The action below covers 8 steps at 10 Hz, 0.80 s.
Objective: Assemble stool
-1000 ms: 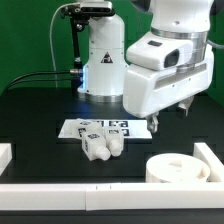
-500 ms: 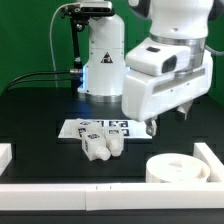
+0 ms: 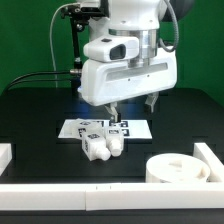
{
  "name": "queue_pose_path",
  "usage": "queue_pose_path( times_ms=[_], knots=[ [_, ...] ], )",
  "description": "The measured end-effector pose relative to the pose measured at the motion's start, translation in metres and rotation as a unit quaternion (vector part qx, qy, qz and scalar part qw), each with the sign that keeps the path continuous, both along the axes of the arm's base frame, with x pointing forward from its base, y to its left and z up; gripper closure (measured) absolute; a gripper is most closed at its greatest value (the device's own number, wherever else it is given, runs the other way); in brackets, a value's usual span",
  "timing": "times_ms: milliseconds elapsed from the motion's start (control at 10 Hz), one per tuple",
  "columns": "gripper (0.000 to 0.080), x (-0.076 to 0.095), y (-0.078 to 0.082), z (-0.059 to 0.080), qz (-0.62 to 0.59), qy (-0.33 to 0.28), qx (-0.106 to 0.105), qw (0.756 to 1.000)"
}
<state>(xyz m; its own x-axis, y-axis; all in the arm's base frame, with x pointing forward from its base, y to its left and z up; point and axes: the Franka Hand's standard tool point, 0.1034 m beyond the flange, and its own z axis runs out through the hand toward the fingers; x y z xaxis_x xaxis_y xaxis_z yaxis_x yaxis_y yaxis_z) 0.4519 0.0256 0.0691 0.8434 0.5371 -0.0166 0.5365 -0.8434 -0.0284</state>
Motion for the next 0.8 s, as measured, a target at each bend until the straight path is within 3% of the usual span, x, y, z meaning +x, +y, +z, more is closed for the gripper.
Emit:
queue_pose_path(
  times_ms=[300, 600, 800],
  knots=[
    [0.0151, -0.001, -0.005, -0.005, -0.007, 0.005, -0.001, 1.0],
    [0.0151, -0.014, -0.031, -0.014, -0.089, 0.008, 0.003, 0.996],
    [0.0151, -0.014, -0.029, -0.013, -0.087, 0.008, 0.003, 0.996]
  ],
)
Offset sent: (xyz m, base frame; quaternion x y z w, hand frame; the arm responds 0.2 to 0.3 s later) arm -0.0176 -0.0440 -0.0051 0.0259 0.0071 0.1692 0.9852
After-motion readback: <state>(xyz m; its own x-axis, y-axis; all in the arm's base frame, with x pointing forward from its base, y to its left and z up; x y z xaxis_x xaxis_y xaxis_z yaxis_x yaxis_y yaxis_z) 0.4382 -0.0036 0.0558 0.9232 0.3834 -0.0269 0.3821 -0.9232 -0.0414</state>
